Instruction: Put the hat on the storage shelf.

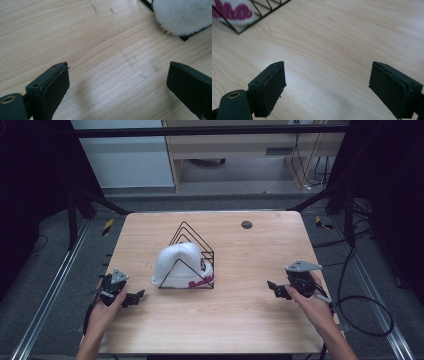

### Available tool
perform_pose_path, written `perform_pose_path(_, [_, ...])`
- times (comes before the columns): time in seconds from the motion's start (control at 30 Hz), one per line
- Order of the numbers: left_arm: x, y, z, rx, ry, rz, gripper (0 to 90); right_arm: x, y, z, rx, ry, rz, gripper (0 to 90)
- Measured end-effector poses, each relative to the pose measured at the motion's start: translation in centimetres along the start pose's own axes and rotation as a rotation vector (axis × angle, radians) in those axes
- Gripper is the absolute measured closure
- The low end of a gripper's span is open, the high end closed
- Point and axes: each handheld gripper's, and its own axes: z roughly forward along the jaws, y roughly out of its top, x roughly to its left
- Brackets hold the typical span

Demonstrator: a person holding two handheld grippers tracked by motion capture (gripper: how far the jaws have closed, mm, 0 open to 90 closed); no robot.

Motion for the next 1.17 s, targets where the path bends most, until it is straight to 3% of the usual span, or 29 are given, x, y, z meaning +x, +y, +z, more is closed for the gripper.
perform_pose_path(0.13, [-0.1,-0.5,0.3,0.008,-0.005,0.002,4.0,0.6,-1.4,0.8,0.031,0.019,0.006,13.9])
perform_pose_path(0.2, [0.0,-0.8,0.4,-0.012,-0.019,-0.020,3.0,0.7,-2.0,1.2,0.040,0.031,0.011,13.8])
perform_pose_path(0.33, [0.2,-0.9,0.5,-0.017,-0.022,-0.029,2.4,0.7,-2.9,1.9,0.055,0.022,0.038,13.4])
perform_pose_path(0.47, [0.1,-0.9,0.8,-0.032,-0.041,-0.051,2.3,0.7,-3.6,2.7,0.057,0.002,0.073,13.0])
perform_pose_path(0.67, [-0.1,-0.8,1.0,-0.024,-0.051,-0.066,1.7,0.9,-4.0,3.7,0.065,-0.037,0.077,11.5])
perform_pose_path(0.8, [-0.5,-0.7,1.1,-0.019,-0.047,-0.077,0.0,1.1,-3.8,4.0,0.077,-0.084,0.077,10.7])
perform_pose_path(1.0, [-1.6,-0.5,1.1,-0.020,-0.039,-0.087,0.0,1.5,-3.8,4.1,0.080,-0.101,0.096,10.1])
perform_pose_path(1.17, [-1.6,-0.5,1.1,-0.017,-0.041,-0.083,0.0,1.8,-3.8,4.1,0.078,-0.132,0.123,10.0])
